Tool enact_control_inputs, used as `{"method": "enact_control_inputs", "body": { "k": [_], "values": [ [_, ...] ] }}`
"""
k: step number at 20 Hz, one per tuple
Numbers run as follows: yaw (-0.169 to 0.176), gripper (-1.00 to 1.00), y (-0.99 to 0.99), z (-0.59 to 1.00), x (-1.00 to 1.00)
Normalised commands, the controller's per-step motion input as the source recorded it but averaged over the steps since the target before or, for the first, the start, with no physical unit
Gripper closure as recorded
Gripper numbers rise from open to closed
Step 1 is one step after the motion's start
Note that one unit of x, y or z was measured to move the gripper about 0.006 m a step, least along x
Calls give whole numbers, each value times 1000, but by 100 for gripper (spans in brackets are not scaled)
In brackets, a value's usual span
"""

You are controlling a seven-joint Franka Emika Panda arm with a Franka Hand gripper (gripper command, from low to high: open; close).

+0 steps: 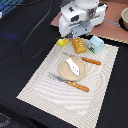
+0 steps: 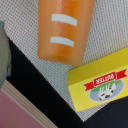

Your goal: Interact with the objects in diverse but meaningful ways.

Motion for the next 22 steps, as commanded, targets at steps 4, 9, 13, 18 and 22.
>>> {"method": "enact_control_inputs", "body": {
  "k": [4,9,13,18,22],
  "values": [
    [-13,-100,176,-321,0],
    [-13,-100,195,-316,0],
    [-13,-100,214,-326,0],
    [-13,-100,216,-313,0],
    [-13,100,211,-309,0]
  ]
}}
